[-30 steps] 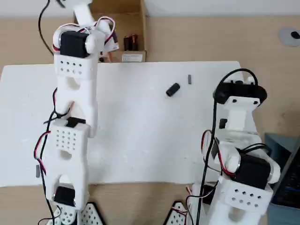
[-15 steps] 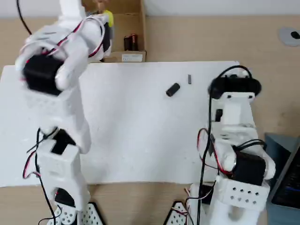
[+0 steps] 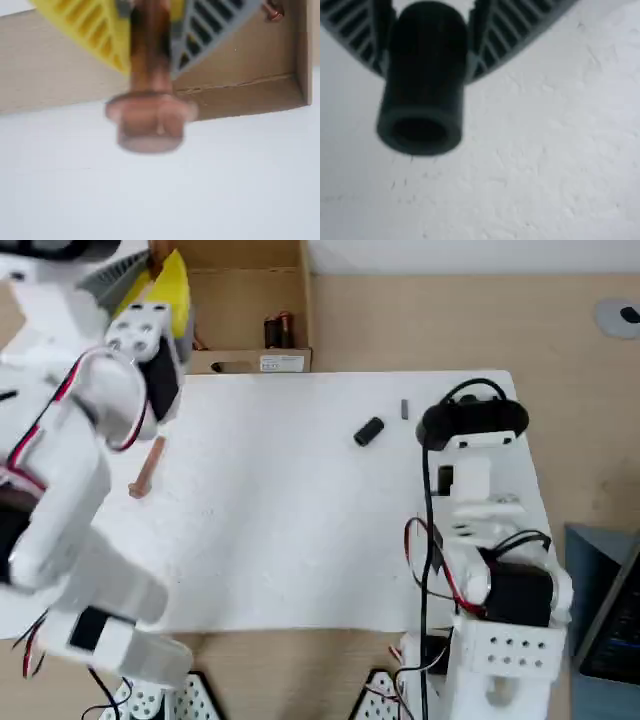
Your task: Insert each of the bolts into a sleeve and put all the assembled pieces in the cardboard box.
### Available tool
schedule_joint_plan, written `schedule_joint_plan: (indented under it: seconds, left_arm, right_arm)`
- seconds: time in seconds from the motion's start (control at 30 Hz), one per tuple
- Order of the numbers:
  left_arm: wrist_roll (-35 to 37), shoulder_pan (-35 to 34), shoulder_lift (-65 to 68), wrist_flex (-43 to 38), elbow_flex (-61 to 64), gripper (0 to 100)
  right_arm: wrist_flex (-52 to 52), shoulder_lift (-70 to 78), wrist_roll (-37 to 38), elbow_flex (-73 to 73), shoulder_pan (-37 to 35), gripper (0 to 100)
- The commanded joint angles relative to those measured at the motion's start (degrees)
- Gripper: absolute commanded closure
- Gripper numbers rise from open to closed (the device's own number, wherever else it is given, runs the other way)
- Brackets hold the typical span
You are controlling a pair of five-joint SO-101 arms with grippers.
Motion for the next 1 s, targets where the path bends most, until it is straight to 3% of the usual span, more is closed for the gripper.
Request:
schedule_joint_plan:
  seconds: [0.0, 0.3, 0.43, 0.63, 0.8, 0.97]
  left_arm:
    - [-0.1, 0.0, -9.5, 0.4, 12.0, 100]
    - [3.8, -0.2, -32.6, 0.1, 46.8, 100]
    - [9.0, 0.3, -41.0, -1.6, 61.3, 100]
    - [15.6, -0.2, -54.5, -11.3, 85.4, 100]
    - [15.6, -0.2, -70.4, -22.2, 107.8, 100]
    - [15.6, -0.2, -87.2, -32.0, 128.2, 100]
  right_arm:
    - [-1.1, -0.7, -0.5, -0.1, -0.5, 98.8]
    - [-1.1, -0.7, -0.5, 0.0, -0.6, 98.8]
    - [-2.5, -0.7, -3.5, 0.4, -0.6, 98.8]
    - [-8.3, -2.2, -8.3, 3.3, -7.8, 98.9]
    - [-12.6, -11.8, -10.1, 9.8, -15.6, 98.9]
    - [-16.2, -25.0, -9.7, 19.6, -18.7, 98.9]
